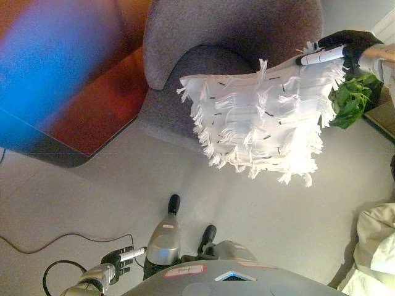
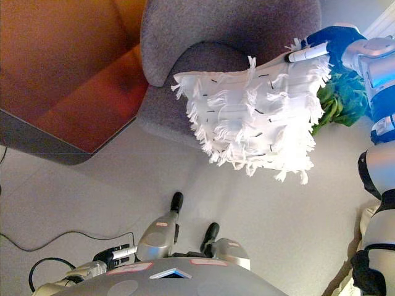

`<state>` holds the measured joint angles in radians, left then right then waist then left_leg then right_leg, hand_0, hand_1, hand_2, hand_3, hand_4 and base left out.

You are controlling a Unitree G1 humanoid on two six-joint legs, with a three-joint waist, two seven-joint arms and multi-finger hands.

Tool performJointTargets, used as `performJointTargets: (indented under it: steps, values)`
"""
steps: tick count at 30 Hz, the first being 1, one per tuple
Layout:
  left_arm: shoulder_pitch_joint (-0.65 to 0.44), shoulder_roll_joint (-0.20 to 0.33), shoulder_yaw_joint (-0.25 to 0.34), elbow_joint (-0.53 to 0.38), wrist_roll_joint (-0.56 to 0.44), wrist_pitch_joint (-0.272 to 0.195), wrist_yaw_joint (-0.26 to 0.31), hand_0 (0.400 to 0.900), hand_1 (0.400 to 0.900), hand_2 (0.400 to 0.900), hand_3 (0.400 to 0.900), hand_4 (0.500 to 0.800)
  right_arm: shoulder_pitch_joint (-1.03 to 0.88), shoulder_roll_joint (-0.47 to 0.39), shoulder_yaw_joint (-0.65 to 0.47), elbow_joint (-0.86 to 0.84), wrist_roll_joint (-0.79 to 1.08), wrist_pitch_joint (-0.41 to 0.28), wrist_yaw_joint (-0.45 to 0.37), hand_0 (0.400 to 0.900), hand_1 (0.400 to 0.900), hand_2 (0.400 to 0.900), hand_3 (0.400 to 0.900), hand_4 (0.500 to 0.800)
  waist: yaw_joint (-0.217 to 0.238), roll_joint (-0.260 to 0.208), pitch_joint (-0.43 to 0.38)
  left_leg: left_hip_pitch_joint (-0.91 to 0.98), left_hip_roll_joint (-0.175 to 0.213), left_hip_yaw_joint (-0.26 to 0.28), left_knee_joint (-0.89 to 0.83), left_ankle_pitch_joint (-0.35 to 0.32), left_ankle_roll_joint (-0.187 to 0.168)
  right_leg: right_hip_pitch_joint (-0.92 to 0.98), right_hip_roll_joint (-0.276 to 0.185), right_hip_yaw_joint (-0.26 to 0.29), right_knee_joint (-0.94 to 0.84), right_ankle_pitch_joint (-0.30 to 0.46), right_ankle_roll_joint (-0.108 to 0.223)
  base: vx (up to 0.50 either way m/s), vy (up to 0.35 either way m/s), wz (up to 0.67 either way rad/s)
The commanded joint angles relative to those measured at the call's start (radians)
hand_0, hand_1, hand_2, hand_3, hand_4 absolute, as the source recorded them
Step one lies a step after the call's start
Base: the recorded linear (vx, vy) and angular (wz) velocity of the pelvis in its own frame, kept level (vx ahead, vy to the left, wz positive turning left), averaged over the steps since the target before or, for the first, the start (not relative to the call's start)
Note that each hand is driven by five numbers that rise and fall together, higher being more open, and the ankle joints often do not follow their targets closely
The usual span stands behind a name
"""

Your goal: Pick up the pillow and put it on the sofa.

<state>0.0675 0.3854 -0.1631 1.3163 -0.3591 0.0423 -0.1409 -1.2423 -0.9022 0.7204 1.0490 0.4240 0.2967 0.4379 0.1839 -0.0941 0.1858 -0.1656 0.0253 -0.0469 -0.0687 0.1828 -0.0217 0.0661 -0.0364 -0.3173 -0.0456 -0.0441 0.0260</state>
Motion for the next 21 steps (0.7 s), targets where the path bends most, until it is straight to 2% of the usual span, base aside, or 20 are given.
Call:
performJointTargets:
  steps: [1, 4, 6, 7, 8, 16, 21]
  values:
    - [0.052, 0.058, -0.006, 0.037, 0.024, -0.001, -0.004, 0.900, 0.900, 0.900, 0.900, 0.800, -0.256, -0.043, -0.072, 0.037, 0.021, -0.088, -0.054, 0.400, 0.400, 0.400, 0.400, 0.500, 0.036, -0.010, -0.047, 0.086, 0.001, 0.023, -0.019, -0.083, -0.008, -0.068, -0.069, 0.023, 0.052, 0.091, 0.069, 0.01, -0.015, 0.08]
    - [0.050, 0.063, -0.016, 0.025, 0.018, 0.006, 0.010, 0.900, 0.900, 0.900, 0.900, 0.800, -0.250, -0.025, -0.069, 0.037, 0.013, -0.129, -0.113, 0.400, 0.400, 0.400, 0.400, 0.500, 0.043, -0.002, -0.025, 0.076, 0.002, 0.018, -0.019, -0.083, -0.007, -0.083, -0.078, 0.016, 0.058, 0.093, 0.073, 0.01, -0.020, 0.06]
    - [0.042, 0.069, -0.024, 0.014, 0.012, 0.012, 0.012, 0.900, 0.900, 0.900, 0.900, 0.800, -0.259, -0.017, -0.060, 0.040, 0.004, -0.161, -0.216, 0.400, 0.400, 0.400, 0.400, 0.500, 0.047, 0.004, -0.010, 0.061, 0.000, 0.016, -0.019, -0.080, -0.007, -0.095, -0.081, 0.014, 0.056, 0.096, 0.075, -0.04, -0.027, 0.07]
    - [0.037, 0.072, -0.028, 0.011, 0.008, 0.009, 0.011, 0.900, 0.900, 0.900, 0.900, 0.800, -0.270, -0.017, -0.059, 0.042, 0.003, -0.171, -0.276, 0.698, 0.698, 0.698, 0.698, 0.679, 0.049, 0.008, 0.000, 0.052, 0.000, 0.014, -0.019, -0.079, -0.006, -0.102, -0.083, 0.011, 0.057, 0.096, 0.076, -0.08, -0.016, 0.05]
    - [0.031, 0.075, -0.032, 0.009, 0.001, 0.010, 0.008, 0.900, 0.900, 0.900, 0.900, 0.800, -0.279, -0.019, -0.062, 0.047, -0.012, -0.177, -0.304, 0.900, 0.900, 0.900, 0.900, 0.800, 0.050, 0.011, 0.007, 0.046, -0.001, 0.013, -0.019, -0.079, -0.005, -0.107, -0.084, 0.008, 0.058, 0.096, 0.076, -0.09, -0.018, 0.07]
    - [0.029, 0.080, -0.049, -0.012, -0.011, 0.008, -0.002, 0.900, 0.900, 0.900, 0.900, 0.800, -0.315, -0.060, -0.001, 0.072, -0.040, -0.174, -0.286, 0.900, 0.900, 0.900, 0.900, 0.800, 0.052, 0.016, 0.019, 0.034, -0.007, -0.003, -0.019, -0.077, -0.003, -0.116, -0.092, -0.005, 0.058, 0.097, 0.080, -0.03, 0.005, 0.05]
    - [0.038, 0.090, -0.049, -0.016, 0.002, 0.014, -0.014, 0.900, 0.900, 0.900, 0.900, 0.800, -0.320, -0.084, 0.003, 0.111, -0.097, -0.160, -0.235, 0.900, 0.900, 0.900, 0.900, 0.800, 0.057, 0.004, 0.002, 0.050, -0.002, -0.007, -0.019, -0.085, -0.007, -0.101, -0.091, -0.010, 0.056, 0.092, 0.080, 0.05, -0.005, 0.04]
